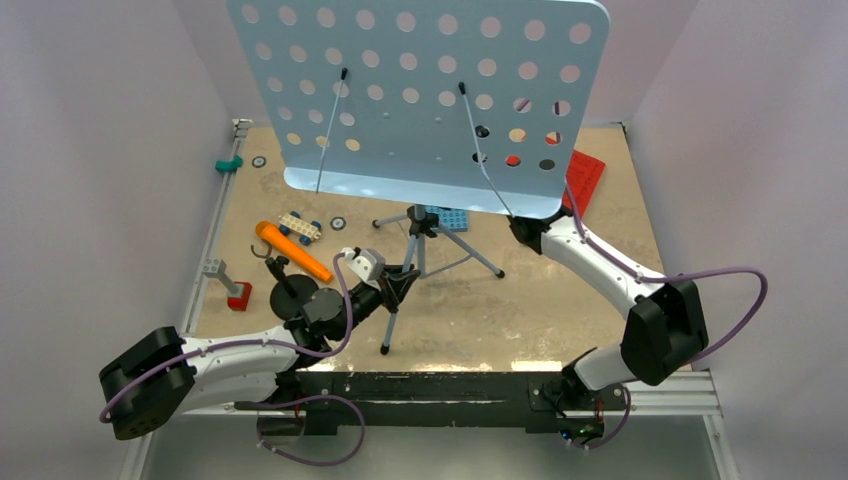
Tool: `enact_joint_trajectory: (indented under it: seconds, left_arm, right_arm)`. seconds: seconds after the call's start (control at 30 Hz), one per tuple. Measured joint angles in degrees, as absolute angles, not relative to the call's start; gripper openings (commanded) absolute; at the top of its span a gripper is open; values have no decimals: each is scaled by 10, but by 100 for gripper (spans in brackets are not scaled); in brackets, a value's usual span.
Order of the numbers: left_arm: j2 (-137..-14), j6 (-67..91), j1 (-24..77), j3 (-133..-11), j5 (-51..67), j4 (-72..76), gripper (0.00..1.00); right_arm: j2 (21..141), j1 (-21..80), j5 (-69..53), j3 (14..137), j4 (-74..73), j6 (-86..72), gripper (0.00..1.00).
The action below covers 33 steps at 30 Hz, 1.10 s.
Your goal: Pack up the instrument practice props
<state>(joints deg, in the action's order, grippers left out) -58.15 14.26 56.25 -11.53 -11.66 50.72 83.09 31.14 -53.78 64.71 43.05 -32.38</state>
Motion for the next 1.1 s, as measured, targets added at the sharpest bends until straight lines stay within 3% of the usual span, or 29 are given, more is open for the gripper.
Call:
enact_joint_trajectory:
  seconds: [0.07, 0.1, 0.23, 0.37, 0.93, 1.1]
  left_arm:
    - [-580, 144, 563, -117, -119, 508, 0]
    - [-578, 144, 563, -118, -120, 508, 6]
    - [-576, 142, 562, -122, -125, 507, 50]
    - [-569, 136, 562, -122, -138, 505, 64]
    - [-597, 142, 563, -125, -152, 547, 69]
    - [-632, 141, 563, -135, -149, 580, 75]
  right_arm:
    - [837, 310, -556, 651, 453, -282, 0]
    - [842, 309, -563, 654, 465, -268, 0]
    - [842, 302, -561, 653, 467, -276, 0]
    - [824, 305, -541, 630, 465, -268, 0]
    - [765, 314, -448, 497, 577, -247, 0]
    - [751, 310, -423, 465, 603, -248, 0]
